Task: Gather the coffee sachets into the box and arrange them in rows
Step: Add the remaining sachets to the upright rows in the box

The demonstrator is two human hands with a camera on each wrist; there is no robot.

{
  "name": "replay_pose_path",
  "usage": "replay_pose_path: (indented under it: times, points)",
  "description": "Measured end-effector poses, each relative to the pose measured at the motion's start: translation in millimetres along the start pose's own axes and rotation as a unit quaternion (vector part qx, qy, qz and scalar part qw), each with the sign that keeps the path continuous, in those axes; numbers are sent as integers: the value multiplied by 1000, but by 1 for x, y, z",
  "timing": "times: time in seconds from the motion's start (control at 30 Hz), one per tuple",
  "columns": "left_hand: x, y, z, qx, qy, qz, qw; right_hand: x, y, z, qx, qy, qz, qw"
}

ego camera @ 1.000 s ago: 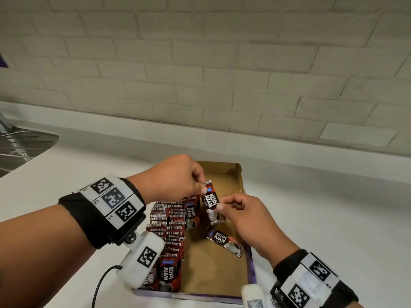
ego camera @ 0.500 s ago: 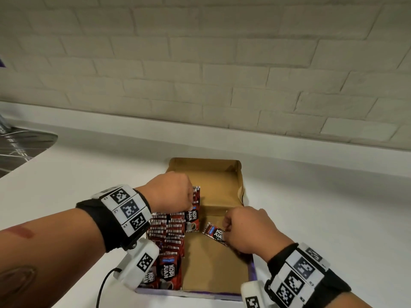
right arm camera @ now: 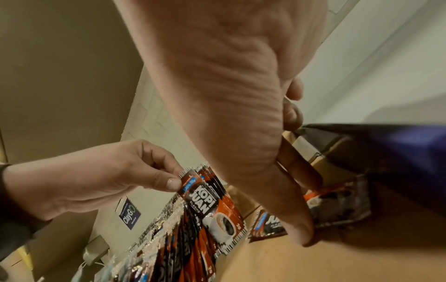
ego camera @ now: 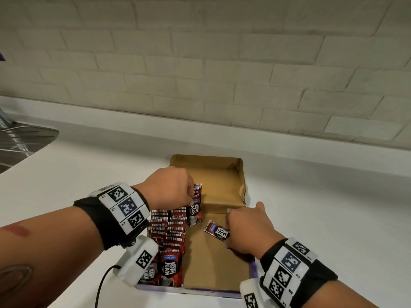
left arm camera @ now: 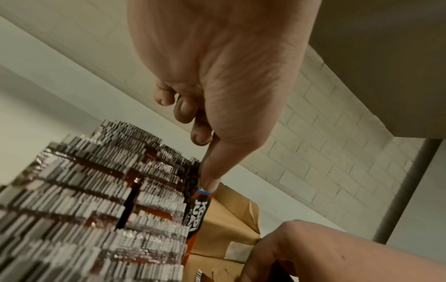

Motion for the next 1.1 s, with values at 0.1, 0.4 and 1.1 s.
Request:
replay_pose_path:
  times: [0.1, 0.4, 1.1]
  points:
    - [0, 3, -1, -4, -1, 5, 1000, 2, -1, 0, 3, 1, -5, 1000]
    - [0, 5, 2, 29, 9, 6, 1000, 2, -3, 2, 15, 6, 8, 1000]
    - [0, 11, 1, 34, 7, 22, 999, 1, 4, 2, 41, 2, -27, 999]
Point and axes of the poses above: each hand's wrist, its own x-axis towards the middle knuckle, its own y-axis out of the back of the hand, z = x × y, the point moved 2 cm from there along x, towards the middle knuckle, and after that the axes turned 5 degrees about y, right-handed, at the moved point
